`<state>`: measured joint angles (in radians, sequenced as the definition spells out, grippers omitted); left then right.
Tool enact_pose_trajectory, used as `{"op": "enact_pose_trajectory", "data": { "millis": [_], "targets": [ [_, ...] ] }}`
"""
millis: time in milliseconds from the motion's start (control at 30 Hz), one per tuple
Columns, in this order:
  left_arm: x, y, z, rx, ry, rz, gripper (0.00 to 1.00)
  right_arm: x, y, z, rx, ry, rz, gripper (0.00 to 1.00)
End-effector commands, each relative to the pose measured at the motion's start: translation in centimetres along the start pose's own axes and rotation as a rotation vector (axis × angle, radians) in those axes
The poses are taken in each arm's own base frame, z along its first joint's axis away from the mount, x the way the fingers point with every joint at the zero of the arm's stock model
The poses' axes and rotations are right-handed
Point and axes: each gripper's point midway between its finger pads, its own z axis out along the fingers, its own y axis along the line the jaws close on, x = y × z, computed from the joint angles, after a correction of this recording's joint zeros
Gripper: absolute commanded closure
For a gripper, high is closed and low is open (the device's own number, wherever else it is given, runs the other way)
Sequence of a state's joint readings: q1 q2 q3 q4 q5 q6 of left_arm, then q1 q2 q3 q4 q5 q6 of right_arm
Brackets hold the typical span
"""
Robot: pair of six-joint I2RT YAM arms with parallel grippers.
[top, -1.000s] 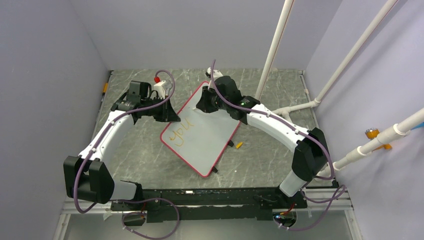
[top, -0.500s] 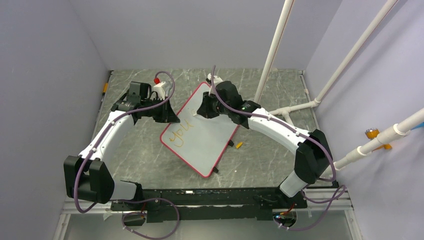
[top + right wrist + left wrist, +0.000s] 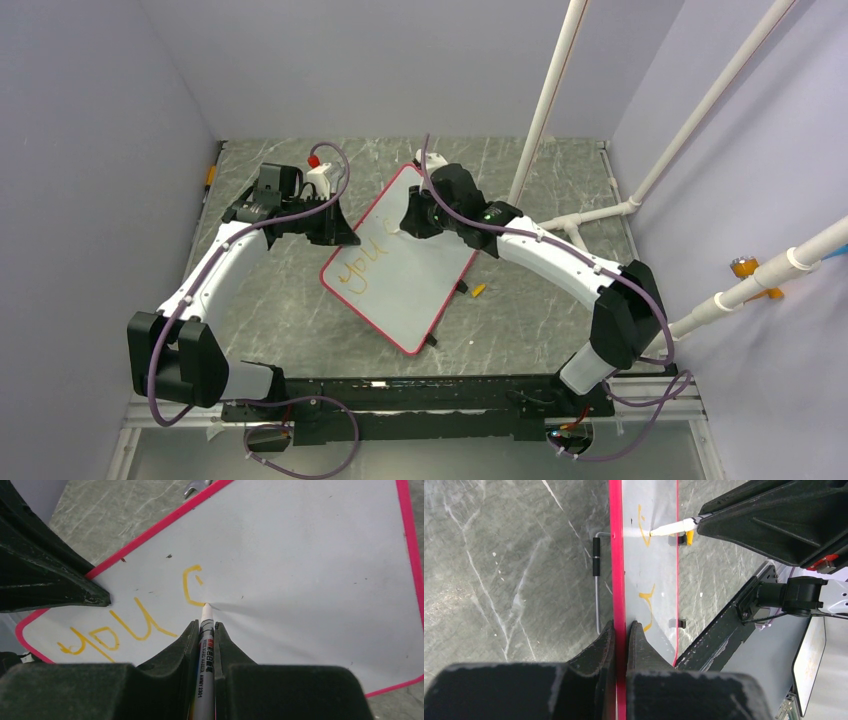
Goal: Write a sentence on the whiteboard
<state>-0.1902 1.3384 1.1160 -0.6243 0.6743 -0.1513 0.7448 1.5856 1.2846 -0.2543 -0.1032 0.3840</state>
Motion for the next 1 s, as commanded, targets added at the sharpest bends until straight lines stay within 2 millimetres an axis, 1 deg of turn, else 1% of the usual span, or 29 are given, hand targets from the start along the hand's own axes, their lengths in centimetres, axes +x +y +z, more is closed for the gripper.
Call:
{"op": "enact_pose_trajectory", "data": {
  "millis": [0, 200, 267, 433, 567, 667, 967],
  "targets": [
    [-1.7, -0.4, -0.6, -0.007, -0.071, 0.149, 1.0, -0.3, -1.2, 0.2, 0.075, 0.01, -0.041, 1.0],
    [-1.6, -0.3, -0.5, -0.006, -0.069, 0.146, 1.0, -1.2, -1.3, 0.1, 0.096, -0.013, -0.045, 1.0],
    [-1.6, -0.3, -0.5, -0.007, -0.068, 0.146, 1.0, -1.8, -1.9, -0.2, 0.133, -0.033, -0.045, 1.0],
    [-1.6, -0.3, -0.5, -0.008, -0.07, 0.147, 1.0, -3.3, -2.0, -1.6, 0.154, -0.092, -0.041, 1.0],
    [-1.6, -0.2, -0.5, -0.01, -0.069, 0.147, 1.0, -4.6, -1.5, -2.9, 0.132, -0.145, -0.032, 1.0],
    [-1.6, -0.3, -0.5, -0.008, -0.069, 0.147, 1.0, -5.4, -1.3, -3.4, 0.11, -0.174, -0.022, 1.0],
    [-1.6, -0.4, -0.6, -0.006, -0.073, 0.15, 1.0, -6.3, -1.8, -2.5, 0.105, -0.182, -0.003, 1.0]
  ]
}}
